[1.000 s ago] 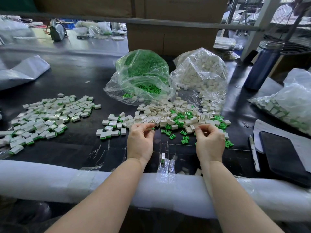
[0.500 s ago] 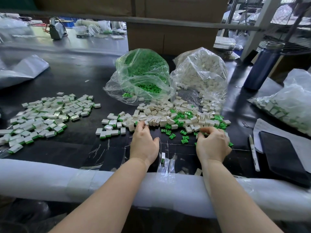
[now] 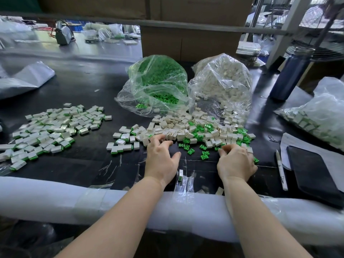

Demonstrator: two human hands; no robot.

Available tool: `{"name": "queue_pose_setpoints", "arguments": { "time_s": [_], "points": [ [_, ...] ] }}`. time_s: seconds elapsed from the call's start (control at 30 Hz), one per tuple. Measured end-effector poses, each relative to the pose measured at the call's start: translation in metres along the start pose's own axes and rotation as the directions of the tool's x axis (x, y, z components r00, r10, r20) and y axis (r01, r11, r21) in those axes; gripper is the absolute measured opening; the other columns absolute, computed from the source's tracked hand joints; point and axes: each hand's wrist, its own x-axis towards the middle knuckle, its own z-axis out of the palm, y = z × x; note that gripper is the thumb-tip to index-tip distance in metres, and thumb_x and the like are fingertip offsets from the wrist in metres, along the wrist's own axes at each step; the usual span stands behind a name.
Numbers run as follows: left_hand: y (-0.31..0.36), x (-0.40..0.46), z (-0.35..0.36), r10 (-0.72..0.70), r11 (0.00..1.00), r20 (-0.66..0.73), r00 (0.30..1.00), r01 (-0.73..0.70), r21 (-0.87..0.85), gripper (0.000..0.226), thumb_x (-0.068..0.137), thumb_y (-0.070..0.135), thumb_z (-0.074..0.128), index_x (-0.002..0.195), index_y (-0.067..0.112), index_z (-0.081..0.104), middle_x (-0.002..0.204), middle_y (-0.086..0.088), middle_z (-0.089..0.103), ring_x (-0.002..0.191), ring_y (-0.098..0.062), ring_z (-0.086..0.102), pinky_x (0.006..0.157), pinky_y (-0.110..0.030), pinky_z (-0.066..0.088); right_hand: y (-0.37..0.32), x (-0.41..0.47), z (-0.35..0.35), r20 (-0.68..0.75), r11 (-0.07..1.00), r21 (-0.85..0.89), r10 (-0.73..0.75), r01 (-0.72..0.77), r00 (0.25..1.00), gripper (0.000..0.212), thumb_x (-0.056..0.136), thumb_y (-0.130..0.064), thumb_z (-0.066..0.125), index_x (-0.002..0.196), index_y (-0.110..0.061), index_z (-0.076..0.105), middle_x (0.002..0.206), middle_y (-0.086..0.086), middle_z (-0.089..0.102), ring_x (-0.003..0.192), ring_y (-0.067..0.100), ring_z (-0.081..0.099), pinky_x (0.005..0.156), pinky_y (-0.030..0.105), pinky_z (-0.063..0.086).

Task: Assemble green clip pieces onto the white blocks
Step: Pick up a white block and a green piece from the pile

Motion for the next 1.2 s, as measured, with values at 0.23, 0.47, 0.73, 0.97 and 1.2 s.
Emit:
{"name": "queue_pose_setpoints", "arguments": {
  "time_s": [0.23, 0.47, 0.73, 0.97, 1.2],
  "points": [
    [0.005, -0.003, -0.003, 0.136, 0.989, -0.038, 0.99, -0.138, -0.05, 0.02, 0.087, 0.017, 0.063, 0.106, 0.013, 0.066, 0.102, 0.01, 0.045, 0.102, -0.008, 0.04, 0.085, 0.0, 0.023, -0.006, -0.012, 0.002, -0.027, 0.848, 0.339, -0.425, 0.408, 0.905, 0.011, 0.091, -0.019, 0.059, 0.093, -0.012, 0.067, 0.091, 0.003, 0.066, 0.091, 0.023, 0.058, 0.079, 0.031, 0.044],
    [0.011, -0.006, -0.005, 0.249, 0.939, 0.078, 0.965, -0.221, -0.265, 0.031, 0.084, 0.007, 0.066, 0.113, 0.018, 0.067, 0.098, 0.002, 0.066, 0.084, -0.007, 0.059, 0.083, -0.011, 0.046, -0.014, -0.024, 0.004, 0.137, 0.679, 0.539, -0.654, 0.498, 0.744, 0.007, 0.083, -0.002, 0.066, 0.085, -0.008, 0.068, 0.074, -0.009, 0.064, 0.073, 0.013, 0.063, 0.071, 0.018, 0.051],
    [0.008, -0.002, -0.003, 0.054, 0.934, 0.08, 0.995, -0.022, -0.356, 0.012, 0.082, 0.008, 0.069, 0.085, 0.019, 0.066, 0.077, 0.012, 0.063, 0.071, 0.003, 0.058, 0.073, -0.006, 0.046, -0.009, -0.015, 0.012, 0.142, 0.792, 0.118, -0.611, 0.599, 0.779, 0.027, 0.095, -0.024, 0.052, 0.118, -0.019, 0.063, 0.115, 0.0, 0.058, 0.112, 0.019, 0.045, 0.095, 0.03, 0.032],
    [0.008, -0.002, -0.003, 0.034, 0.942, 0.106, 0.994, 0.004, -0.336, 0.021, 0.084, 0.012, 0.067, 0.105, 0.015, 0.068, 0.09, 0.007, 0.064, 0.083, -0.006, 0.06, 0.082, -0.01, 0.045, -0.013, -0.016, 0.021, 0.152, 0.833, -0.112, -0.524, 0.542, 0.838, 0.034, 0.095, -0.047, 0.042, 0.115, -0.03, 0.063, 0.122, -0.004, 0.05, 0.117, 0.019, 0.037, 0.089, 0.034, 0.021],
    [0.008, -0.002, -0.003, 0.035, 0.944, 0.125, 0.992, 0.009, -0.33, 0.014, 0.084, 0.014, 0.067, 0.098, 0.016, 0.068, 0.09, 0.005, 0.066, 0.086, -0.01, 0.062, 0.085, -0.019, 0.049, -0.016, -0.017, 0.02, 0.136, 0.817, -0.08, -0.558, 0.571, 0.818, 0.025, 0.088, -0.04, 0.059, 0.106, -0.025, 0.067, 0.114, -0.005, 0.055, 0.112, 0.018, 0.041, 0.091, 0.032, 0.025]
  ]
}}
